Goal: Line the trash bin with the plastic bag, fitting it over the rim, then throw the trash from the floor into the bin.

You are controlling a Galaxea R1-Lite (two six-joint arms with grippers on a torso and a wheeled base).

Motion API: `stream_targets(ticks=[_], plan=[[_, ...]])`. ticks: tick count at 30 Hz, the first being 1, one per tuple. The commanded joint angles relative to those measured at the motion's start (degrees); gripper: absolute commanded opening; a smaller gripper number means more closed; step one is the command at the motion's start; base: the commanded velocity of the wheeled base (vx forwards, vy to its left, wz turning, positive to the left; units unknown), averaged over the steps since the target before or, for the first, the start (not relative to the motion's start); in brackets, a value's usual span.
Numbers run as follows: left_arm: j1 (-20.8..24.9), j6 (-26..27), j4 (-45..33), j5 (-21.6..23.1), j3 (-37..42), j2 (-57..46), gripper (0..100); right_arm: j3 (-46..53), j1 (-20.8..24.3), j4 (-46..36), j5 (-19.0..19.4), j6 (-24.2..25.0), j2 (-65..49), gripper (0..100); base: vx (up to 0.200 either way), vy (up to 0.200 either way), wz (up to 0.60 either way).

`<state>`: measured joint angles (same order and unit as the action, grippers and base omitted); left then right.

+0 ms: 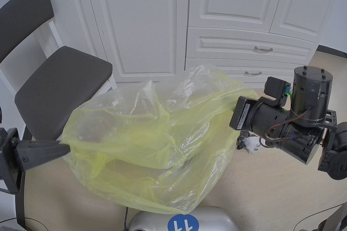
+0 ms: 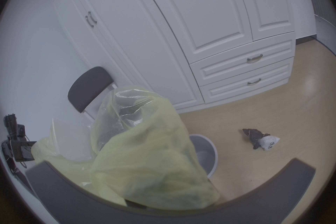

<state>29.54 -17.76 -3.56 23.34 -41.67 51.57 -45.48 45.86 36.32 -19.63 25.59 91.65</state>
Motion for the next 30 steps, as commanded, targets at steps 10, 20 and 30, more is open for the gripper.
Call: stream_targets(ticks=[10, 20, 30], plan=[[-0.97, 3.52, -4.17, -16.23, -5.71, 13.12, 0, -2.42, 0.63, -0.28, -3.58, 0.16, -1.21, 0, 0.000, 0.000, 0.00], [-1.24, 3.44, -2.42, -16.58, -5.62, 16.37, 0, 7.34, 0.55, -3.97, -3.58, -12.32, -2.09, 0, 0.000, 0.000, 0.00], [-2.91, 3.52, -1.80, -20.18, -5.62, 19.45, 0, 14.28, -0.95, -4.06, -3.58, -23.30, -3.32, 0, 0.000, 0.000, 0.00]])
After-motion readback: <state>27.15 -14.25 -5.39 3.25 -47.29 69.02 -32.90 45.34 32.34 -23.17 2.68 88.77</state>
